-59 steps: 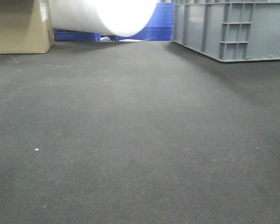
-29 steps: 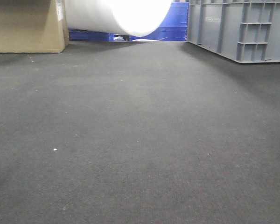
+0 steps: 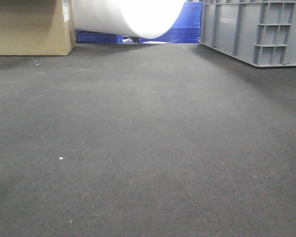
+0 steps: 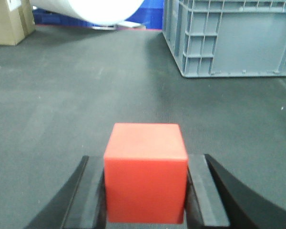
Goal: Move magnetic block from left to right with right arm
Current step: 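Drive forward to the mat near the grey crates, then lower the red cube onto the mat with the right gripper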
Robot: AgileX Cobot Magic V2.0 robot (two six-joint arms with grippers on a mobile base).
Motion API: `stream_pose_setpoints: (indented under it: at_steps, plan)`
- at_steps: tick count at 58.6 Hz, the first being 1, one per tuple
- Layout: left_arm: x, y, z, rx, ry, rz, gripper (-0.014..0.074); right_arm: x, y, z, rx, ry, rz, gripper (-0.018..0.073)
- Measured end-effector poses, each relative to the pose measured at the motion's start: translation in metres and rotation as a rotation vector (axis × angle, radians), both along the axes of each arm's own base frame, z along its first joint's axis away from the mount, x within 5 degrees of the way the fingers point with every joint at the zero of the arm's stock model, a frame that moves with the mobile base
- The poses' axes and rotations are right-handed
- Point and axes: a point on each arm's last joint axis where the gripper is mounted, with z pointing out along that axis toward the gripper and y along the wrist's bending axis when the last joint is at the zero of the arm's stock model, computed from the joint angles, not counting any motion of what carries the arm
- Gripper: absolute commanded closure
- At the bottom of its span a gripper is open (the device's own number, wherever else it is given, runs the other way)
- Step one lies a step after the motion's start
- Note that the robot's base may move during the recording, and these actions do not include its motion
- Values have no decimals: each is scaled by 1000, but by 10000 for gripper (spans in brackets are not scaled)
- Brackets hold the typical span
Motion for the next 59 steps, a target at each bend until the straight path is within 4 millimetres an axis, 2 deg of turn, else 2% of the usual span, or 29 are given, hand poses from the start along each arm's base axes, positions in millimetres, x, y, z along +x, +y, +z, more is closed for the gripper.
stream_pose_setpoints:
  at_steps: [7,15,30,37,44,51,59]
  plan:
    - [0,0,0,0,0,0,713,2,0,0,9,12,3,368]
    - [0,0,0,0,0,0,713,14,2,0,22,110,11,368]
    - [0,0,0,0,0,0,713,54,14,10,7,345,114,368]
    - [0,0,0,0,0,0,713,80,28,8,-21,467,191,368]
    - [0,0,0,0,0,0,713,107,46,-4,-59,608,262,366]
    - [0,0,0,0,0,0,713,130,71,-19,-70,756,317,365]
    - [0,0,0,0,0,0,713,159,104,-30,-19,909,302,365]
